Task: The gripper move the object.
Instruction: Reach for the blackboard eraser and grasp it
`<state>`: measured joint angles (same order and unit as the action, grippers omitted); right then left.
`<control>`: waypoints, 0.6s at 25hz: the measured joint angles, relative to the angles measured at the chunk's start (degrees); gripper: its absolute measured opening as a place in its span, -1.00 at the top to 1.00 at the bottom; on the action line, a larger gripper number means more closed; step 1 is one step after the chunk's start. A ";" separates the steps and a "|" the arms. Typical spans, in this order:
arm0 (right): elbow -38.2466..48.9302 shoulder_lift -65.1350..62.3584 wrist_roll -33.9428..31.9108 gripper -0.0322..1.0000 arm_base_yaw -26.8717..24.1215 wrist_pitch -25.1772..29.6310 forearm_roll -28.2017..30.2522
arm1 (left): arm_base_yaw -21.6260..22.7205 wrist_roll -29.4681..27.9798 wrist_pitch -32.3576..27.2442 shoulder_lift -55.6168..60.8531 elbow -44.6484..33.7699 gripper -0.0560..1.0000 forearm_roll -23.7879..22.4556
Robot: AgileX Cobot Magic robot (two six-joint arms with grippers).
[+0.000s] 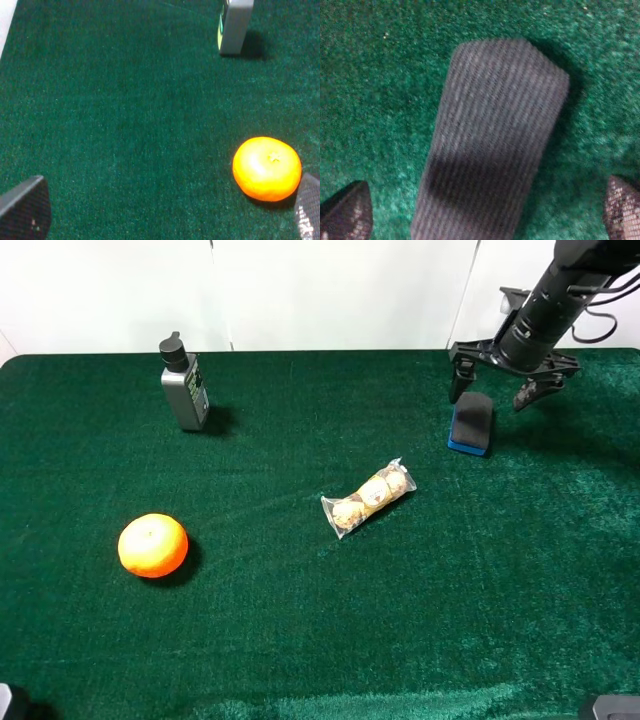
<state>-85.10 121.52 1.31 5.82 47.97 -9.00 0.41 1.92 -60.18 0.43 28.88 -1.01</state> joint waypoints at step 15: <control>0.00 4.96 0.57 -0.40 0.00 -3.19 -1.41 | 0.00 0.00 0.00 0.00 0.00 -0.99 0.00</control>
<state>-85.10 126.48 1.88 5.82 44.78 -10.42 0.41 1.92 -60.18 0.43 28.88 -1.01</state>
